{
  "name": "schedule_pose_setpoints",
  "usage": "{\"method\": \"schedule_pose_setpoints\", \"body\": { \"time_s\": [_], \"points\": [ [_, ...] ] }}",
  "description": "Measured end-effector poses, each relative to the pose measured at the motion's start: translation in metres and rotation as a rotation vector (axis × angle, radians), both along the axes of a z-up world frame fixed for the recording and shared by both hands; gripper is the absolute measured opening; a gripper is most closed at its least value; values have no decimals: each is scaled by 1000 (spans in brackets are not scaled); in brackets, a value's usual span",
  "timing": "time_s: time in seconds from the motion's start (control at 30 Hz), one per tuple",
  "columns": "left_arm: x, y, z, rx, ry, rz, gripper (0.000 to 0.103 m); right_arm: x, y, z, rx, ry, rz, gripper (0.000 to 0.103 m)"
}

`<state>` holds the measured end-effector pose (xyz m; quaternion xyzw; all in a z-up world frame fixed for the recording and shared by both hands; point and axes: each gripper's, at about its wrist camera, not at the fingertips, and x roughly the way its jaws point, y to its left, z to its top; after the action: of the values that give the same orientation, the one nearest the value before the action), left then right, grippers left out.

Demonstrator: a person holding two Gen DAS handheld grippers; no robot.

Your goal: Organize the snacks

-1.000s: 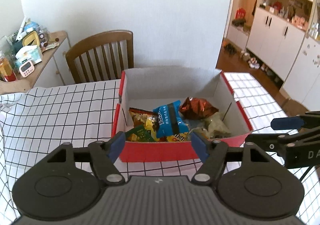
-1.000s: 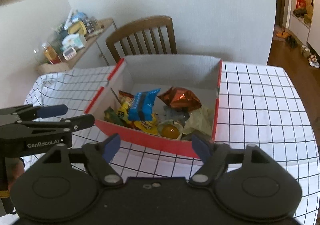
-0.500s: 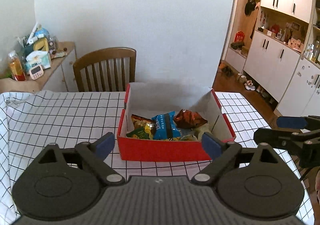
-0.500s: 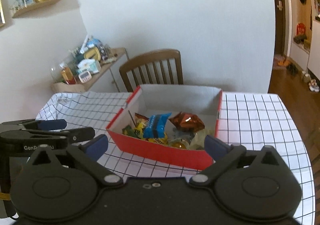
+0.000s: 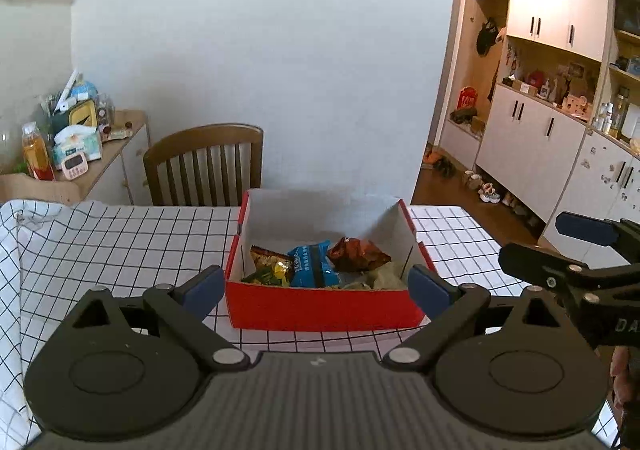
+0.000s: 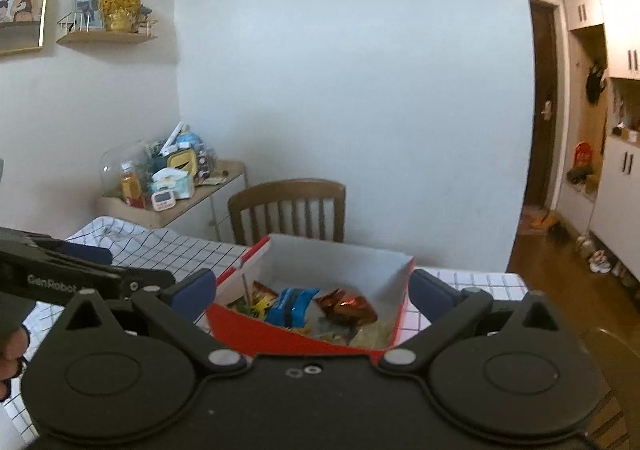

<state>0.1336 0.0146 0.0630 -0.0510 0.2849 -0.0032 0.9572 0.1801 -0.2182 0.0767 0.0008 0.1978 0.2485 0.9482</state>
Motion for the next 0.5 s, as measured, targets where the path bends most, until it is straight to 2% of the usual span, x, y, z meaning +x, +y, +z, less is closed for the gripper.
{"method": "schedule_pose_setpoints", "body": {
  "time_s": [0.2, 0.5],
  "points": [
    [-8, -7, 2, 26, -9, 17, 99, -4, -9, -2, 36, 5, -30, 103],
    [-8, -7, -4, 1, 28, 31, 99, -7, -10, -6, 40, 25, -33, 103]
  ]
}}
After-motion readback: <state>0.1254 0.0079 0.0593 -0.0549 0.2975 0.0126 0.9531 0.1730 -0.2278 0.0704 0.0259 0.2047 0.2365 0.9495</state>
